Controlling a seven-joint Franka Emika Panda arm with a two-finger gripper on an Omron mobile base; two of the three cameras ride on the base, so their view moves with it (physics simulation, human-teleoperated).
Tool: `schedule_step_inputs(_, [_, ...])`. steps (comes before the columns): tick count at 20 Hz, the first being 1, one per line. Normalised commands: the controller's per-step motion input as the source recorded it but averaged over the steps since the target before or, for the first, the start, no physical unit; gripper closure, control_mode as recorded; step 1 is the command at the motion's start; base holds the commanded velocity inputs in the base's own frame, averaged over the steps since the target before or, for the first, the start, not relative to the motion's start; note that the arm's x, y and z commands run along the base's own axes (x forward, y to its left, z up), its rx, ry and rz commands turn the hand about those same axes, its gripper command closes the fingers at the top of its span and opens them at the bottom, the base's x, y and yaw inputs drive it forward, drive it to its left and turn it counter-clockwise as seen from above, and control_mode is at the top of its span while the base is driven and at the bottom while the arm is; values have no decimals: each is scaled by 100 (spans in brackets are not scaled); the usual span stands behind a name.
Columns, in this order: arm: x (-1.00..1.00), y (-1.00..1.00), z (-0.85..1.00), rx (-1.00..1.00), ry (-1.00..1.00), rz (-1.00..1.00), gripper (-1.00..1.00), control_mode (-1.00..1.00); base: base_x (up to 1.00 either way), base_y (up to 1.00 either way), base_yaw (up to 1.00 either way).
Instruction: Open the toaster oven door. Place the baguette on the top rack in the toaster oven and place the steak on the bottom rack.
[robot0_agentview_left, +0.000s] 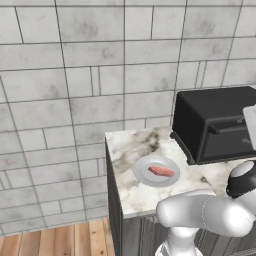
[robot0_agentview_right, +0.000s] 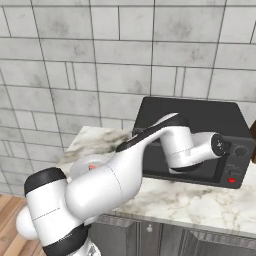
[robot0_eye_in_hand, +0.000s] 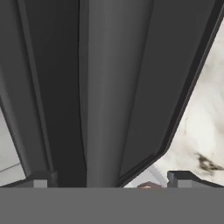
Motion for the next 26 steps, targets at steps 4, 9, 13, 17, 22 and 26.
schedule_step_inputs(4, [13, -3, -23, 0, -2, -11, -100, -100, 0, 0, 0])
schedule_step_inputs(9, [1, -3, -32, 0, -2, -11, -100, -100, 0, 0, 0])
schedule_step_inputs(13, [0, -7, -35, 3, 0, -5, -100, -100, 0, 0, 0])
schedule_step_inputs(17, [0, -14, -20, 8, 0, 0, -100, -100, 0, 0, 0])
schedule_step_inputs(22, [-15, -10, -23, 7, 0, 0, -100, -100, 0, 0, 0])
schedule_step_inputs(26, [-9, -2, -31, 4, 0, 2, -100, -100, 0, 0, 0])
